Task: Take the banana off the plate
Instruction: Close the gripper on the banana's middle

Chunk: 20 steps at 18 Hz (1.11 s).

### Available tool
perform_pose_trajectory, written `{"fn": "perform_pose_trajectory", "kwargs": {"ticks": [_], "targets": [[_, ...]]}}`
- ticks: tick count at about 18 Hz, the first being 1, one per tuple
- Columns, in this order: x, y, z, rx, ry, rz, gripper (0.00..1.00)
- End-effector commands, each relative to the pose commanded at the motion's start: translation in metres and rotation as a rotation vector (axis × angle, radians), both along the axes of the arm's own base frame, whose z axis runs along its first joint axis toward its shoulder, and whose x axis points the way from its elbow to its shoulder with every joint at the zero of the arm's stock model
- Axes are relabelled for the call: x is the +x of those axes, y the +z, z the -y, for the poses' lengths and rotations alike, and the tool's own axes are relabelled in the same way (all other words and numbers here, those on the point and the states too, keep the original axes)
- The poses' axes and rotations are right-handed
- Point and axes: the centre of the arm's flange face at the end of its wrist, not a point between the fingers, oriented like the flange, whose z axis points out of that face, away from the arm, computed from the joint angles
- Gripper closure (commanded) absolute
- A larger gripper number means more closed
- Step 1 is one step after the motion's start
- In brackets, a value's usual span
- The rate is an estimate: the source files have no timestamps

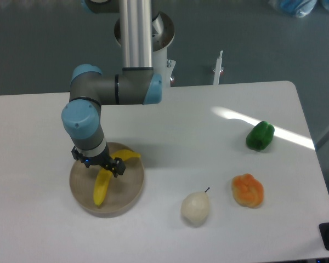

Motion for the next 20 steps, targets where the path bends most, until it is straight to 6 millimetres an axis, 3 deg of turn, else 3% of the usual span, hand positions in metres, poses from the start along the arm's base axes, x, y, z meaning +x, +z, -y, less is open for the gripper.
{"fn": "perform_pose_trajectory", "kwargs": {"ticks": [3,5,13,16,20], "targets": [[0.000,-0.001,0.001,-0.003,-0.005,0.001,0.61],[0.000,-0.001,0.000,-0.002,-0.006,0.000,0.72],[-0.005,0.005,-0.001,0.008,-0.014,-0.003,0.79],[-0.018,0.024,0.000,0.029,-0.002,-0.029,0.82],[-0.053,0.066,0.016,0.061,-0.035,-0.070,0.82]]}}
